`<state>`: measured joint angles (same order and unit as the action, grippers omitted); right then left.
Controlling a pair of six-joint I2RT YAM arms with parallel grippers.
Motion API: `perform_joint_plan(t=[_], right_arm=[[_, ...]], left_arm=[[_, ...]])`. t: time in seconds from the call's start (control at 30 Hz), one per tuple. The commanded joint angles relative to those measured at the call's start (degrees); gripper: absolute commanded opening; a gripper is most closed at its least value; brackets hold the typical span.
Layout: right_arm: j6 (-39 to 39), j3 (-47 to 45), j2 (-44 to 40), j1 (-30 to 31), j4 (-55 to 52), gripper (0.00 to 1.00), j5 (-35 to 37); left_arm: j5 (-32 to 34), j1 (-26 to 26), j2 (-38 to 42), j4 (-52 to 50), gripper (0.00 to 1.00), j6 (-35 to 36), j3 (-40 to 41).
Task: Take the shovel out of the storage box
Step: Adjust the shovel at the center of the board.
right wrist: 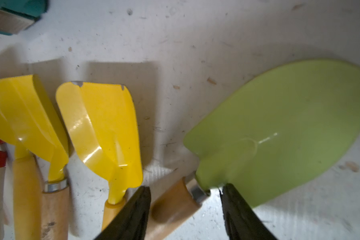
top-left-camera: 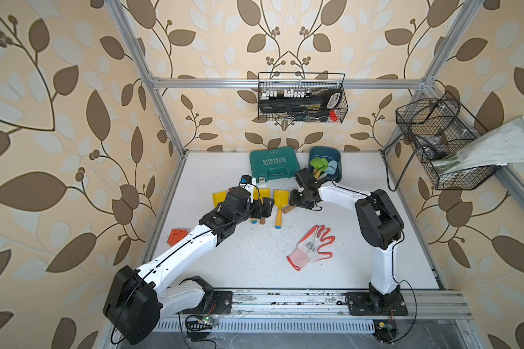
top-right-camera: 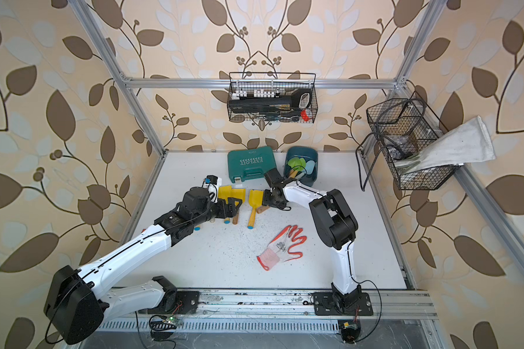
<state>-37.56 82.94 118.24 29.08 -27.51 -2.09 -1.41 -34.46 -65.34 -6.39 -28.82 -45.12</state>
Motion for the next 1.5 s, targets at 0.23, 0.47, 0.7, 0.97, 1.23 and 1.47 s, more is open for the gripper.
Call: perform_joint_plan(t=[0.23, 0.47, 0.7, 0.97, 1.23, 1.47], right_arm=[[3.0, -4.0, -4.0, 0.3, -2.1, 0.58, 2.3], [4.6, -6.6, -6.0, 0.9, -2.1, 0.57, 1.9], [5.9, -6.4, -5.8, 1.2, -2.5, 0.53, 2.2], [6.2, -6.0, -4.8, 1.8, -2.5, 0.45, 2.2], [5.1, -5.1, -4.6, 3.9, -2.2, 0.38, 2.0], [4.2, -4.3, -4.3, 5.5, -2.1, 0.32, 2.6]], left_arm=[[1.0, 0.5, 1.0, 0.9, 0.95, -0.5, -0.9], [1.2, 0.5, 1.1, 0.9, 0.95, -0.5, -0.9], [1.3, 0.6, 0.9, 0.9, 0.95, -0.5, -1.0], [1.4, 0.6, 0.8, 0.9, 0.95, -0.5, -0.9], [1.4, 0.6, 1.1, 0.9, 0.95, -0.7, -0.9], [1.5, 0.6, 1.5, 0.8, 0.95, -0.6, -0.8]])
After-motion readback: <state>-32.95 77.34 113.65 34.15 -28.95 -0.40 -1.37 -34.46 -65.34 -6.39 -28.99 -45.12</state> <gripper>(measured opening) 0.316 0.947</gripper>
